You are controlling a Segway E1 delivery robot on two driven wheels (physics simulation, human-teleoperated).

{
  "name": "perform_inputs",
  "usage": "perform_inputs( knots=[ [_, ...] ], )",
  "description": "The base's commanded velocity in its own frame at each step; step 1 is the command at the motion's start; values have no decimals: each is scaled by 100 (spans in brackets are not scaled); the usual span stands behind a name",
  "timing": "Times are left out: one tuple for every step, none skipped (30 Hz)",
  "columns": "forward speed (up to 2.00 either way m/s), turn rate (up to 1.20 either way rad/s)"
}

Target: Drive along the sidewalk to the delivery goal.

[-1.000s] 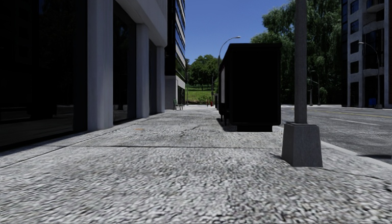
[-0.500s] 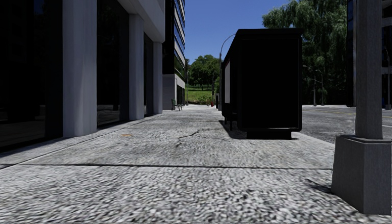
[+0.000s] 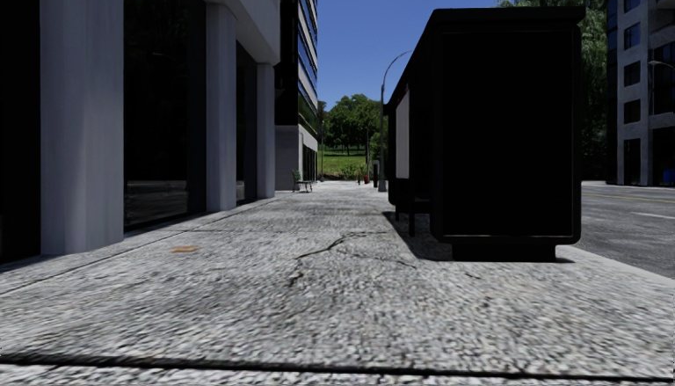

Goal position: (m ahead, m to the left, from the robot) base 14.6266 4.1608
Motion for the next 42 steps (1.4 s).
perform_inputs(
  knots=[
    [200,0],
    [200,0],
    [200,0],
    [200,0],
    [200,0],
    [200,0],
    [200,0],
    [200,0],
    [200,0],
    [200,0],
    [200,0],
    [200,0],
    [200,0],
    [200,0],
    [200,0],
    [200,0],
    [200,0],
    [200,0],
    [200,0],
    [200,0],
    [200,0],
    [200,0],
    [200,0],
    [200,0],
    [200,0],
    [200,0],
    [200,0],
    [200,0],
    [200,0],
    [200,0],
    [200,0],
    [200,0],
    [200,0],
    [200,0],
    [200,0],
    [200,0],
    [200,0],
    [200,0],
    [200,0],
    [200,0],
    [200,0],
    [200,0]
  ],
)
